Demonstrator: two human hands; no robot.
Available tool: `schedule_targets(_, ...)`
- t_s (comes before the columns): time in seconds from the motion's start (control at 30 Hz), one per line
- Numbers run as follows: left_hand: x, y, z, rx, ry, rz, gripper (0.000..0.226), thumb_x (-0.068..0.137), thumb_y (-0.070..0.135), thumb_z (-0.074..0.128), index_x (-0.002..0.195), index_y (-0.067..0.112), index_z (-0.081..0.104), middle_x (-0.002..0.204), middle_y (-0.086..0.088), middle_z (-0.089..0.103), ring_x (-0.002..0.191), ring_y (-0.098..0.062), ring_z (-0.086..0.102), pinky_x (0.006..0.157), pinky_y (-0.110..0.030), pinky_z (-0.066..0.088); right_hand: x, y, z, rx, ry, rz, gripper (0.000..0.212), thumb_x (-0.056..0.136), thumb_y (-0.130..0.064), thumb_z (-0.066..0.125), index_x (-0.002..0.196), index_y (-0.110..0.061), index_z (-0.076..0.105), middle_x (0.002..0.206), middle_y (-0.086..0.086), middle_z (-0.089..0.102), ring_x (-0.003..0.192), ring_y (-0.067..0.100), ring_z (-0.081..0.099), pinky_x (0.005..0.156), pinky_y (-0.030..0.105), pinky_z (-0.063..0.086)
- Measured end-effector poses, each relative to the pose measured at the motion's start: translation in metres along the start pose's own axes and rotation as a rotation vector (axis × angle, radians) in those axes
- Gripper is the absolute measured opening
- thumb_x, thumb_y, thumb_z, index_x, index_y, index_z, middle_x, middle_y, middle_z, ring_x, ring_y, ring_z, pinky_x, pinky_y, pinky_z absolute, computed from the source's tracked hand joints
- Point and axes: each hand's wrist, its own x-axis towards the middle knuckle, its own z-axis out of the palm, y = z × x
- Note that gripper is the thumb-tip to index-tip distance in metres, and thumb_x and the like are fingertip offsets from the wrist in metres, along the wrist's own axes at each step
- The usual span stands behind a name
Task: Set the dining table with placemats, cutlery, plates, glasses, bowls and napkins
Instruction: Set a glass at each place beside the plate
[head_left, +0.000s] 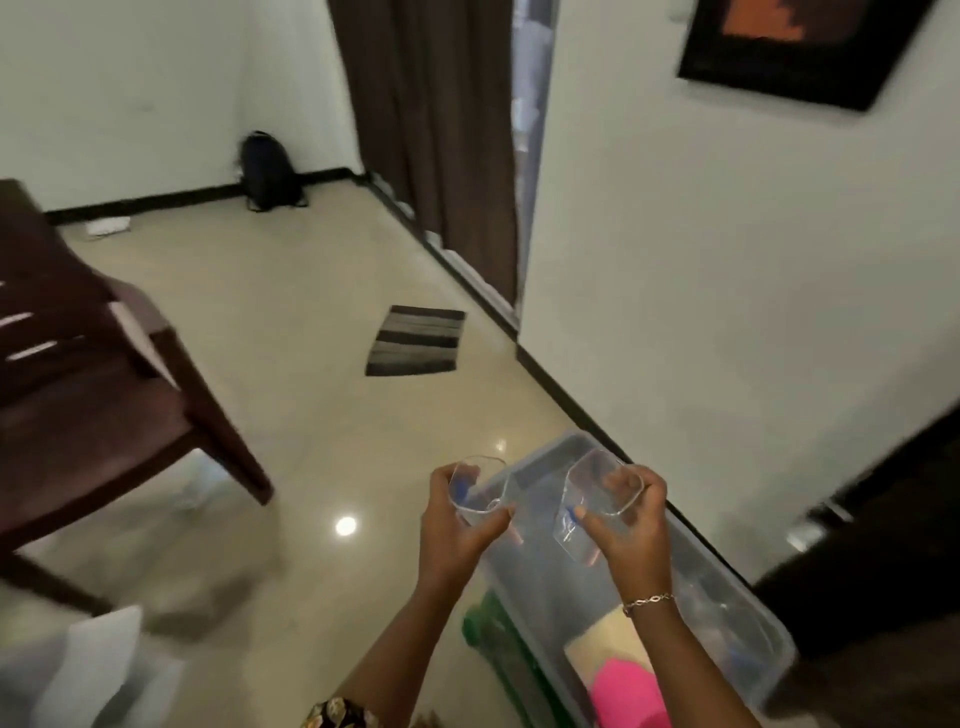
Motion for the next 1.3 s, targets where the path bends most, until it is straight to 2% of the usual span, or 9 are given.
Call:
schedule_targets(0.2, 0.048, 0.001, -0.118, -0.003, 0.316, 0.038, 0.067, 0.066, 0.036, 0.078, 0.122, 0.02, 0.045, 0.112, 0.01, 0.056, 0.105, -0.005, 0.055, 0.08, -0.003, 0.042, 0.045, -0.044, 0.143, 0.146, -0.297, -0.066, 0.066, 0.047, -0.046, 0.073, 0.105, -0.035, 0.042, 0.107, -0.005, 0.054, 0.103, 0.019, 0.057, 0.088, 0.032, 0.047)
schedule_targets(0.37, 0.096, -0.016, -0.237, 0.008, 0.545, 0.029, 0.066, 0.06, 0.045, 0.076, 0.116, 0.025, 0.048, 0.107, 0.01, 0.06, 0.103, -0.004, 0.059, 0.087, -0.019, 0.049, 0.076, -0.075, 0.291, 0.18, -0.503, -0.132, 0.078, 0.049, -0.048, 0.07, 0.114, -0.015, 0.042, 0.109, 0.008, 0.056, 0.098, 0.015, 0.059, 0.082, 0.022, 0.047)
schedule_targets(0.43, 0.107, -0.017, -0.277, 0.02, 0.603, 0.018, 0.066, 0.059, 0.048, 0.076, 0.115, 0.027, 0.048, 0.107, 0.01, 0.06, 0.101, -0.001, 0.058, 0.082, -0.011, 0.047, 0.084, -0.087, 0.344, 0.184, -0.598, -0.16, 0.078, 0.05, -0.048, 0.07, 0.115, -0.013, 0.042, 0.108, 0.007, 0.056, 0.098, 0.015, 0.058, 0.084, 0.027, 0.046)
schedule_targets(0.57, 0.123, -0.025, -0.359, 0.044, 0.737, -0.014, 0.065, 0.058, 0.055, 0.074, 0.113, 0.035, 0.045, 0.111, 0.017, 0.057, 0.106, 0.002, 0.055, 0.085, -0.016, 0.047, 0.089, -0.118, 0.451, 0.214, -0.764, -0.196, 0.068, 0.056, -0.028, 0.075, 0.114, -0.016, 0.041, 0.105, -0.001, 0.056, 0.098, 0.005, 0.058, 0.083, 0.02, 0.045)
schedule_targets(0.67, 0.124, -0.034, -0.401, 0.052, 0.864, -0.046, 0.062, 0.065, 0.037, 0.08, 0.116, 0.031, 0.044, 0.114, 0.017, 0.055, 0.108, 0.003, 0.052, 0.086, -0.009, 0.044, 0.085, -0.136, 0.513, 0.241, -0.889, -0.221, 0.065, 0.055, -0.03, 0.074, 0.111, -0.019, 0.042, 0.101, -0.009, 0.055, 0.097, 0.004, 0.057, 0.082, 0.02, 0.045)
schedule_targets(0.83, 0.13, -0.053, -0.468, 0.096, 1.111, -0.093, 0.059, 0.066, 0.033, 0.081, 0.113, 0.029, 0.046, 0.109, 0.014, 0.057, 0.102, 0.005, 0.055, 0.08, -0.003, 0.041, 0.075, -0.158, 0.618, 0.293, -1.132, -0.263, 0.064, 0.054, -0.028, 0.075, 0.109, -0.018, 0.045, 0.105, 0.006, 0.056, 0.099, 0.019, 0.058, 0.068, 0.011, 0.049)
schedule_targets(0.93, 0.135, -0.062, -0.502, 0.089, 1.253, -0.123, 0.06, 0.064, 0.032, 0.082, 0.111, 0.028, 0.046, 0.107, 0.018, 0.056, 0.101, 0.007, 0.055, 0.081, -0.002, 0.04, 0.066, -0.169, 0.679, 0.322, -1.297, -0.313, 0.062, 0.048, -0.041, 0.075, 0.102, -0.032, 0.045, 0.104, 0.001, 0.057, 0.1, 0.013, 0.057, 0.08, 0.021, 0.049)
schedule_targets(1.07, 0.146, -0.07, -0.55, 0.115, 1.492, -0.175, 0.065, 0.066, 0.026, 0.084, 0.118, 0.025, 0.045, 0.112, 0.014, 0.055, 0.107, 0.002, 0.053, 0.085, -0.005, 0.04, 0.054, -0.196, 0.762, 0.333, -1.557, -0.397, 0.061, 0.052, -0.028, 0.077, 0.105, -0.03, 0.045, 0.104, -0.003, 0.057, 0.101, 0.012, 0.057, 0.089, 0.023, 0.048)
schedule_targets(1.3, 0.137, -0.068, -0.592, 0.147, 1.855, -0.286, 0.063, 0.067, 0.023, 0.083, 0.119, 0.025, 0.048, 0.114, 0.01, 0.056, 0.11, -0.004, 0.053, 0.083, -0.002, 0.04, 0.013, -0.232, 0.86, 0.37, -1.904, -0.476, 0.06, 0.048, -0.047, 0.072, 0.101, -0.035, 0.045, 0.103, 0.001, 0.057, 0.097, 0.016, 0.057, 0.083, 0.025, 0.05)
